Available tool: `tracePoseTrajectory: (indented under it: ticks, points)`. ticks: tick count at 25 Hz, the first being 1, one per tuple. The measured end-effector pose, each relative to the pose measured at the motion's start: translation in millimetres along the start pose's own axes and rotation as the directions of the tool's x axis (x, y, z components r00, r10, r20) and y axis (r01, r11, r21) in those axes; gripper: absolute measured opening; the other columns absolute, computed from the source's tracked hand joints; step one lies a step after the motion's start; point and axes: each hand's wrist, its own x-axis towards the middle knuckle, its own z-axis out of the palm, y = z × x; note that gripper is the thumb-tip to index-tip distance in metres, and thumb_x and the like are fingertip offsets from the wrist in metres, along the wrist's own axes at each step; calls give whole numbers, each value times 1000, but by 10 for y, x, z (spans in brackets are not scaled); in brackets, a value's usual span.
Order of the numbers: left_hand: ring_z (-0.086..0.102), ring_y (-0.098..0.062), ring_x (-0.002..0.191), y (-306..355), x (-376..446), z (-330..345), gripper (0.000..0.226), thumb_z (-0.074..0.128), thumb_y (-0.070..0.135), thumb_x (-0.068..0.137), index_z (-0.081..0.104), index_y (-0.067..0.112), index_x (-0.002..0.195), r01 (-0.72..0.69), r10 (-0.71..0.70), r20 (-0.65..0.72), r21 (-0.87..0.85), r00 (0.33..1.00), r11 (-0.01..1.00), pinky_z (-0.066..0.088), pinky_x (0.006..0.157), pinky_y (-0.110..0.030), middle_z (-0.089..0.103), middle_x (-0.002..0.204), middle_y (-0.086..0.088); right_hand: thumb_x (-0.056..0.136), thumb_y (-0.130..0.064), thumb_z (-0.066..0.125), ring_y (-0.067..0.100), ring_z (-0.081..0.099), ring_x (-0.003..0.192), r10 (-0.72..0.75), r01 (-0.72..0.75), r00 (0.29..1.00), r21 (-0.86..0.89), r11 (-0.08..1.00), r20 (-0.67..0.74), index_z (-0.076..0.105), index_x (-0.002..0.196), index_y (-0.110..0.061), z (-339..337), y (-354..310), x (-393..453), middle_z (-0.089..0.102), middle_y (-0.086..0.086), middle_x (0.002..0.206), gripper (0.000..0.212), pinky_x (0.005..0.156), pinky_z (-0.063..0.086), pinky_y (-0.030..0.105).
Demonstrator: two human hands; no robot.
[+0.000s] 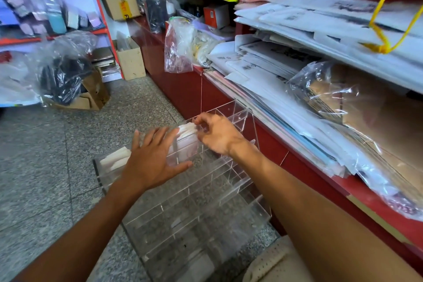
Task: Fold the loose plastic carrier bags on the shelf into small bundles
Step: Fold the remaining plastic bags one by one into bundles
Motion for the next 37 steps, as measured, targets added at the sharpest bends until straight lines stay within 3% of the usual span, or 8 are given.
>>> tracePoseTrajectory:
  ticks: [6, 10, 17, 24, 28, 32, 34, 37]
  points:
    - [14, -26, 149, 890, 51, -109, 95, 14, 81, 76, 10, 29, 156, -230, 230, -12, -105, 973, 967, -1, 121, -52, 15, 163, -4, 93, -16, 59, 14, 65, 72, 112, -116, 975, -11, 993, -191, 61, 110, -22, -610, 447, -866, 67, -4, 91, 18, 64, 53, 29]
    - [12, -25, 149, 1903, -15, -118, 93, 20, 79, 76, 7, 32, 156, -476, 474, -44, -112, 880, 872, -4, 121, -48, 12, 164, -1, 89, -31, 57, 28, 61, 104, 59, -201, 866, -236, 951, -497, 59, 123, -18, -1003, 973, -1895, 67, 6, 117, 37, 84, 49, 34]
    - [20, -24, 147, 3602, -263, -205, 91, 28, 77, 77, 19, 30, 155, -792, 791, -78, -131, 607, 596, 2, 122, -49, 24, 160, -3, 86, -43, 53, 33, 58, 104, 203, -593, 544, -202, 779, -814, 54, 128, -14, -1682, 1720, -3815, 64, 6, 117, 52, 83, 46, 38]
    - [3, -23, 149, 5051, -701, -285, 85, 45, 66, 88, 8, 32, 155, -922, 922, 16, -35, 386, 386, -7, 120, -49, 8, 162, 0, 88, -42, 61, 31, 52, 118, 616, -927, 258, -11, 375, -745, 42, 138, -18, -1905, 2160, -5553, 57, 6, 134, 59, 90, 45, 40]
    - [24, -22, 142, 5626, -749, -342, 85, 56, 65, 81, 22, 32, 151, -963, 958, 137, -64, 252, 263, 17, 117, -46, 28, 154, 3, 78, -60, 68, 25, 45, 127, 784, -914, 381, -72, 400, -490, 47, 136, -29, -1918, 2247, -5836, 49, -4, 139, 68, 105, 35, 43]
    - [35, -25, 134, 5852, -944, -238, 96, 67, 63, 76, 15, 35, 153, -980, 910, 387, -69, 149, 189, 34, 107, -43, 33, 149, 1, 68, -51, 77, 24, 29, 138, 831, -873, 468, -308, 379, -302, 20, 151, -34, -1835, 2118, -5762, 23, -10, 155, 102, 111, 26, 51]
    - [36, -24, 130, 5887, -1007, -204, 85, 66, 60, 80, 23, 38, 150, -981, 936, 326, -91, 131, 169, 37, 103, -39, 35, 144, 1, 76, -36, 70, 24, 43, 126, 794, -866, 482, -338, 368, -371, 37, 142, -32, -1816, 2111, -5731, 40, -6, 144, 75, 100, 36, 45]
    - [45, -16, 121, 5921, -935, -188, 56, 62, 58, 83, 49, 39, 134, -915, 945, 281, -314, 165, 253, 43, 96, -36, 47, 130, 8, 89, -30, 57, 23, 63, 93, 722, -877, 434, -68, 476, -540, 70, 97, -22, -1999, 2064, -5774, 67, -2, 101, 18, 82, 48, 34]
